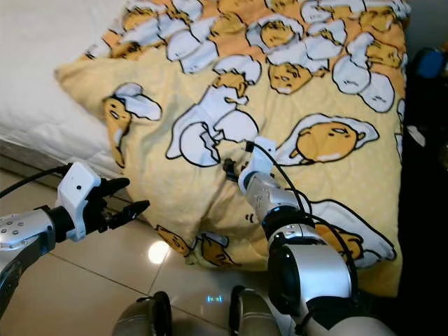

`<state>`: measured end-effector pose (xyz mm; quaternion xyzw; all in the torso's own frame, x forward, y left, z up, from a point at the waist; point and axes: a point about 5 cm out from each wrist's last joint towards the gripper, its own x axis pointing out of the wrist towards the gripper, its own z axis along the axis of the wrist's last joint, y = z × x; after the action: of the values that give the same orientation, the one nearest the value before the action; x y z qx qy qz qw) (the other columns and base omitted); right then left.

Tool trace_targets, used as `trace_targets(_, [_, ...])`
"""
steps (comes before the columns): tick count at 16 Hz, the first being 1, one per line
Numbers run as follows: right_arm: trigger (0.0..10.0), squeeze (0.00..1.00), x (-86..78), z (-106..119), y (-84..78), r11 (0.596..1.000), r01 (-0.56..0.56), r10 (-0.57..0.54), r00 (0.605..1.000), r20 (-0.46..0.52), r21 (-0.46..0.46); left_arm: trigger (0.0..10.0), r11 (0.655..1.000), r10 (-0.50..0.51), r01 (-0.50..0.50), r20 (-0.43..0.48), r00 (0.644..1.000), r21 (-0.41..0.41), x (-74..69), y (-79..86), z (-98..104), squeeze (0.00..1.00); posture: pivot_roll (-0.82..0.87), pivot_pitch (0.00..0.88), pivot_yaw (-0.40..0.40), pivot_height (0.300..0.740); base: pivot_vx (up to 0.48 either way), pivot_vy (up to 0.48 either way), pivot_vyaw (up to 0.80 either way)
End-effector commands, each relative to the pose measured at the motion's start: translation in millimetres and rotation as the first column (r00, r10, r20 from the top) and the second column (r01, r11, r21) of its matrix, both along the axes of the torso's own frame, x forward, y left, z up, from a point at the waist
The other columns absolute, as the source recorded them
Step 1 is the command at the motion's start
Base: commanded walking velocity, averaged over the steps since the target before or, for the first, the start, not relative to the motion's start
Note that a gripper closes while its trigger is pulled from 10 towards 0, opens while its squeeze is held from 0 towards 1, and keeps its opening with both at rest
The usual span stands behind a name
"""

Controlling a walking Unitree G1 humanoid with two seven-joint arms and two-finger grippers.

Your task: Clean up the room

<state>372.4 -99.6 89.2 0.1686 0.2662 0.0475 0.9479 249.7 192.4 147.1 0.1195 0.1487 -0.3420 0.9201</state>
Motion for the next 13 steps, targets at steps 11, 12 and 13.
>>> trace_targets(11, [10.0, 0.00, -6.5, -10.3, 6.1, 0.999, -0.010, 0.012, 0.999, -0.050, 0.038, 10.0, 1.000, -0.005, 0.005, 0.002, 1.000, 0.008, -2.6, 1.2, 2.7, 0.00, -0.01, 0.338, 0.021, 0.740, 0.000, 0.000, 0.00])
trace_targets(12, [10.0, 0.00, -6.5, -10.3, 6.1, 0.999, -0.010, 0.012, 0.999, -0.050, 0.038, 10.0, 1.000, -0.005, 0.005, 0.002, 1.000, 0.008, -2.6, 1.2, 2.7, 0.00, -0.01, 0.338, 0.021, 0.740, 0.000, 0.000, 0.00])
trace_targets(13, [10.0, 0.00, -6.5, -10.3, 6.1, 0.999, -0.010, 0.012, 0.999, -0.050, 0.038, 10.0, 1.000, -0.005, 0.005, 0.002, 1.000, 0.008, -2.6, 1.2, 2.7, 0.00, -0.01, 0.338, 0.021, 0.740, 0.000, 0.000, 0.00])
